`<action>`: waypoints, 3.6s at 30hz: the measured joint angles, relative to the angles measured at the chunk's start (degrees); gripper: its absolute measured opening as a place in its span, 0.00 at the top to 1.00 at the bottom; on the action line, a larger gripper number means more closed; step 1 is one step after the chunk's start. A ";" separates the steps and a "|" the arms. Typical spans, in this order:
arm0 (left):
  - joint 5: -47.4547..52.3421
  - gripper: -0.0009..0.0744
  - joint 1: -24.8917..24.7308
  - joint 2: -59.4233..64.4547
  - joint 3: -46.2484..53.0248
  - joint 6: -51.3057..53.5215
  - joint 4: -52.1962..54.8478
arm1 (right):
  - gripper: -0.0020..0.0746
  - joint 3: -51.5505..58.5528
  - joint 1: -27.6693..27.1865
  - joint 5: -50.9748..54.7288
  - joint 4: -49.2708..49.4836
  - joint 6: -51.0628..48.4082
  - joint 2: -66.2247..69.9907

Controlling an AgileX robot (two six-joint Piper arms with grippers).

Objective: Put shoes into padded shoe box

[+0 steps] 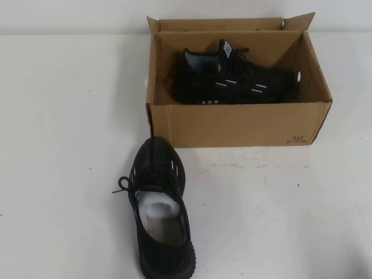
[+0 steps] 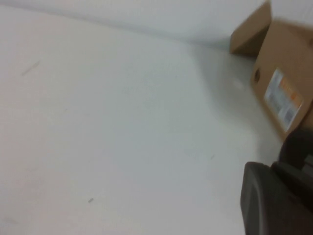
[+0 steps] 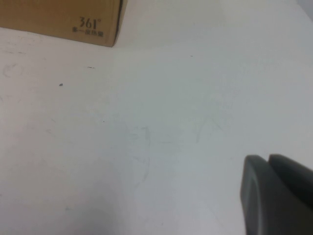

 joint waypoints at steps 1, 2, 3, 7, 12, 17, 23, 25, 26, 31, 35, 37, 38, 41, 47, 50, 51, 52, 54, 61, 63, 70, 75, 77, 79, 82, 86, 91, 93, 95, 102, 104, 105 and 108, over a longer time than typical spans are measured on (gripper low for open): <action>-1.27 0.99 0.00 0.00 0.00 -0.42 -1.41 | 0.98 0.00 0.00 0.00 0.00 0.00 0.00; -2.65 0.99 0.00 0.00 0.00 -0.86 -3.51 | 0.98 0.00 0.00 0.00 0.00 0.00 0.00; -3.81 0.99 0.00 0.00 0.00 -1.58 -5.86 | 0.98 0.00 0.00 0.00 0.00 -0.12 0.00; -2.62 0.99 0.00 0.00 -1.46 -2.91 -14.05 | 0.98 0.00 0.00 0.00 0.00 -0.02 0.00; 7.73 0.99 0.00 1.34 -12.51 -1.28 -14.40 | 0.98 0.00 0.00 0.00 0.00 -0.02 0.00; 20.09 0.99 0.00 10.57 -26.35 3.25 -11.87 | 0.98 0.00 0.00 0.00 0.00 -0.02 0.00; 40.52 0.99 0.00 28.86 -42.21 13.80 -11.62 | 0.98 0.00 0.00 0.00 0.00 -0.02 0.00; 46.08 0.99 0.00 36.14 -46.98 19.38 -12.97 | 0.98 0.00 0.00 0.00 0.00 -0.02 0.00; 48.44 0.99 0.00 39.76 -49.00 22.22 -14.04 | 0.98 0.00 0.00 0.00 0.00 -0.02 0.00; 53.06 0.99 -0.53 55.22 -56.01 33.90 -19.78 | 0.98 0.00 0.00 0.00 0.00 -0.02 0.00; 52.39 0.99 -5.77 66.37 -60.90 37.76 -19.39 | 0.98 0.00 0.00 0.00 0.00 -0.02 0.00; 51.71 0.99 -10.49 70.15 -63.11 38.42 -17.37 | 0.98 0.00 0.00 0.00 0.00 -0.02 0.00; 51.40 0.99 -12.92 71.90 -64.26 38.57 -15.70 | 0.98 0.00 0.00 0.00 0.00 -0.02 0.00; 51.16 0.99 -19.10 75.75 -67.09 38.81 -9.88 | 0.98 0.00 0.00 0.00 0.00 -0.02 0.00; 49.43 0.97 -27.50 81.08 -69.09 43.00 -3.92 | 0.98 0.00 0.00 0.00 0.00 -0.02 0.00; 47.65 0.85 -29.42 83.39 -69.09 45.52 -3.79 | 0.98 0.00 0.00 0.00 0.00 -0.02 0.00; 46.94 0.78 -29.64 84.11 -69.09 46.25 -3.79 | 0.98 0.00 0.00 0.00 0.00 -0.02 0.00; 46.19 0.71 -29.74 84.80 -69.09 46.66 -3.79 | 0.98 0.00 0.00 0.00 0.00 -0.02 0.00; 44.77 0.59 -29.74 85.69 -69.09 47.43 -3.68 | 0.98 0.00 0.00 0.00 0.00 -0.02 0.00; 40.96 0.49 -29.74 88.23 -69.51 49.38 -3.13 | 0.98 0.00 0.00 0.00 0.00 -0.02 0.00; 40.62 0.49 -29.74 89.26 -70.02 50.15 -2.92 | 0.98 0.00 0.00 0.00 0.00 -0.02 0.00; 42.42 0.52 -29.74 93.96 -73.71 51.11 -2.32 | 0.98 0.00 0.00 0.00 0.00 -0.02 0.00; 43.87 0.61 -29.74 96.56 -74.37 51.34 0.14 | 0.98 0.00 0.00 0.00 0.00 -0.02 0.00; 44.59 0.63 -29.74 97.40 -74.37 51.34 0.88 | 0.98 0.00 0.00 0.00 0.00 -0.02 0.00; 44.79 0.64 -29.74 97.73 -74.37 51.34 0.88 | 0.98 0.00 0.00 0.00 0.00 -0.02 0.00; 44.84 0.64 -29.74 97.83 -74.71 51.34 0.88 | 0.98 0.00 0.00 0.00 0.00 -0.02 0.00; 46.88 0.64 -29.74 97.96 -76.04 51.34 1.11 | 0.98 0.00 0.00 0.00 0.00 -0.02 0.00; 50.12 0.65 -29.74 97.96 -79.83 51.34 1.46 | 0.98 0.00 0.00 0.00 0.00 -0.02 0.00; 50.64 0.65 -29.74 97.99 -80.35 51.34 1.46 | 0.98 0.00 0.00 0.00 0.00 -0.02 0.00; 51.30 0.65 -29.86 98.21 -80.59 51.44 1.51 | 0.98 0.00 0.00 0.00 0.00 -0.02 0.00; 52.44 0.65 -32.72 100.02 -80.59 53.78 1.87 | 0.98 0.00 0.00 0.00 0.00 -0.02 0.00; 52.44 0.65 -33.44 100.41 -80.59 53.78 2.48 | 0.98 0.00 0.00 0.00 0.00 -0.02 0.00; 52.44 0.65 -33.67 100.54 -80.59 53.78 3.16 | 0.98 0.00 0.00 0.00 0.00 -0.02 0.00; 52.44 0.65 -33.66 100.80 -80.70 53.34 5.36 | 0.98 0.00 0.00 0.00 0.00 -0.02 0.00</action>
